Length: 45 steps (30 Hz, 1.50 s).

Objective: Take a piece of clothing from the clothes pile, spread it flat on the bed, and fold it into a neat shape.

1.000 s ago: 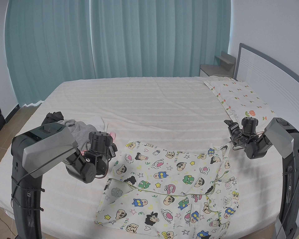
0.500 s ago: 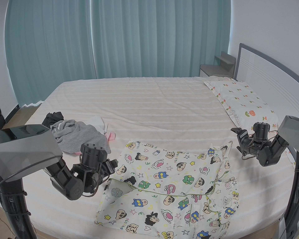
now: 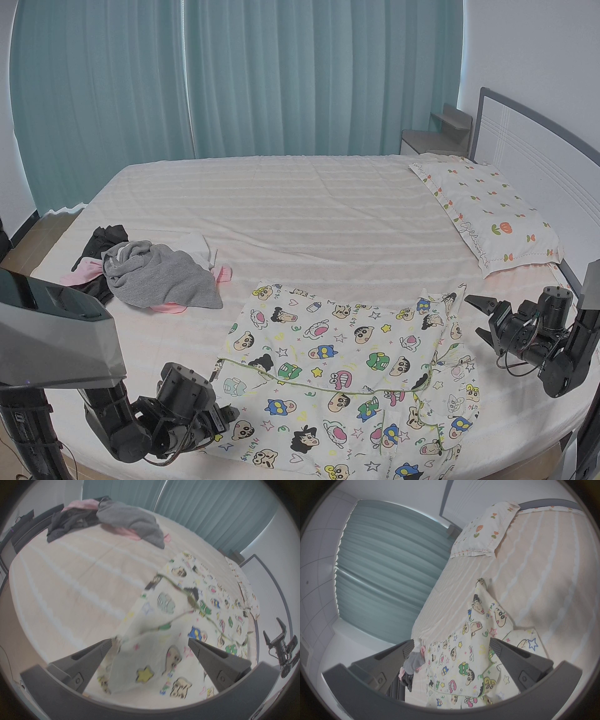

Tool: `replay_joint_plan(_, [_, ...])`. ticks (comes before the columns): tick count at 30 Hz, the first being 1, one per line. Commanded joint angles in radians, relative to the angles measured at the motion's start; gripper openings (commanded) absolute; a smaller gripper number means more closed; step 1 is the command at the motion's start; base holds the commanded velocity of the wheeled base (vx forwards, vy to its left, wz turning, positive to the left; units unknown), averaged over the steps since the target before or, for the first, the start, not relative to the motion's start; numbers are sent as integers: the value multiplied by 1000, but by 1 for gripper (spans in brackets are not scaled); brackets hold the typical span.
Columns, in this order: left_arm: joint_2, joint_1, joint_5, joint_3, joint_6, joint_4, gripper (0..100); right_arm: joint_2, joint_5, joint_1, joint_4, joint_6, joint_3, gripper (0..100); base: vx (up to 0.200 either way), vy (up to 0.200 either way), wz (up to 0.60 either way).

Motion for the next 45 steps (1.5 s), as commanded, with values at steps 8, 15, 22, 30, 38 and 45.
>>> replay_joint_plan(8, [25,-37,-29,28,-95,-38,100,13,11,18,-46,-8,71,100,0,0,0])
replay_joint_plan(15, [25,-40,-29,25,-161,-102,100,13,10,18,-46,-8,68,100,0,0,0])
replay_joint_plan(22, [34,-40,1,-2,-216,-113,100,11,8,18,-46,-7,65,100,0,0,0])
replay_joint_plan(30, [30,-37,25,50,-268,-305,100,8,8,16,-46,-5,62,100,0,0,0])
replay_joint_plan(38, [16,10,80,68,-274,-413,100,7,7,14,-46,-4,60,100,0,0,0])
replay_joint_plan(45, [34,27,93,172,-217,-722,100,2,7,14,-46,-4,60,100,0,0,0])
